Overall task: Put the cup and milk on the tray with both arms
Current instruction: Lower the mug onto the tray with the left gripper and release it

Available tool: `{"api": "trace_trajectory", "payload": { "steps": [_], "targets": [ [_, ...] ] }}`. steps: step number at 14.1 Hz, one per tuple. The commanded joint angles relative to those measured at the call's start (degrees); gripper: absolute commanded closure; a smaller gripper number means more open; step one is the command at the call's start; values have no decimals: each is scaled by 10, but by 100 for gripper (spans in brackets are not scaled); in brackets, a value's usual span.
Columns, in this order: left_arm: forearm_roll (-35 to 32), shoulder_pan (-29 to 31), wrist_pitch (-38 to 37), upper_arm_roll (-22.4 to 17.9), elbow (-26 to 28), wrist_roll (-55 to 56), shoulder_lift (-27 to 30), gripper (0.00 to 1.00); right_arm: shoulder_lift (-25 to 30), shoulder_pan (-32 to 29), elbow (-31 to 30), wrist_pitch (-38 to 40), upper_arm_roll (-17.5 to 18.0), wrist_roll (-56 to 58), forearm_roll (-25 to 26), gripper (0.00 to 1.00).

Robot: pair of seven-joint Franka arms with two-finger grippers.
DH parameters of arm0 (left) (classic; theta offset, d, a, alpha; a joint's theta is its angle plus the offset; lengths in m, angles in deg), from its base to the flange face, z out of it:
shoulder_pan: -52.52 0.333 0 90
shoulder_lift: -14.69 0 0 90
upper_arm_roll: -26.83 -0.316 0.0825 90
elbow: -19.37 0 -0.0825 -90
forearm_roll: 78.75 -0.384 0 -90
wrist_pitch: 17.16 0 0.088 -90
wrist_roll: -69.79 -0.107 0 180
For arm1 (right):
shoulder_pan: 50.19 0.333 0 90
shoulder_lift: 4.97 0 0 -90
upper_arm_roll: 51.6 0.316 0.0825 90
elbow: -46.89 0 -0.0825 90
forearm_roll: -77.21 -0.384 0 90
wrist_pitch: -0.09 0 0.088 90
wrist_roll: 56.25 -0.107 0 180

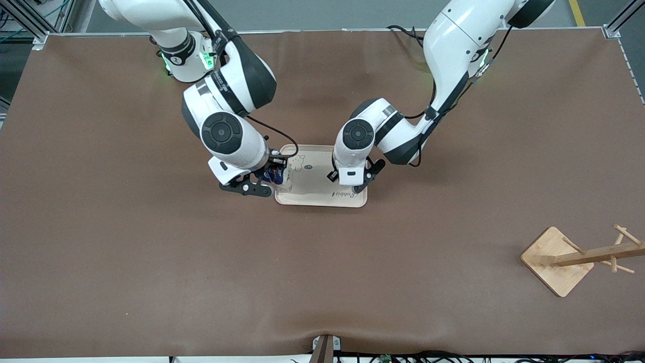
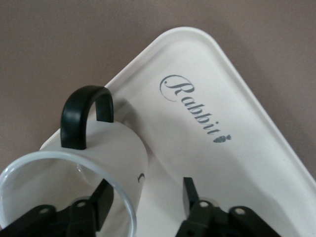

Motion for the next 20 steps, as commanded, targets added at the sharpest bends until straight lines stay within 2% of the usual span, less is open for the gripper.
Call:
{"api": "trace_trajectory", "payload": {
  "steps": [1, 3, 7, 10, 14, 15, 16, 17, 18, 20],
  "targets": [
    [-15, -1, -7, -6, 0, 15, 36, 0, -9, 19, -10, -32, -6, -25, 0, 100],
    [-15, 10, -23, -5, -3, 14, 63, 0, -8, 22, -31, -66, -5, -25, 2, 100],
    [-16, 40, -79, -5, -51, 7, 83, 0, -11, 42, -34, -65, -6, -52, 2, 100],
    [-16, 64, -128, -5, -99, -16, 94, 0, -18, 64, -39, -67, -7, -53, 9, 91],
    [-16, 114, -167, -5, -125, -90, 126, 0, -21, 71, -47, -69, -7, -54, 61, 77],
    [-15, 127, -168, -5, -125, -103, 137, 0, -21, 75, -47, -69, -7, -54, 63, 72],
    [-16, 142, -169, -5, -125, -117, 146, 0, -21, 76, -46, -69, -8, -54, 63, 44],
    [-16, 156, -182, -5, -125, -137, 158, 0, -21, 76, -46, -69, -9, -54, 64, 7],
    [-16, 175, -195, -5, -126, -168, 170, 0, -21, 76, -44, -67, -9, -54, 69, 0],
    [-15, 216, -224, -4, -126, -251, 195, 0, -21, 76, -41, -61, -9, -54, 68, 0]
  ]
}}
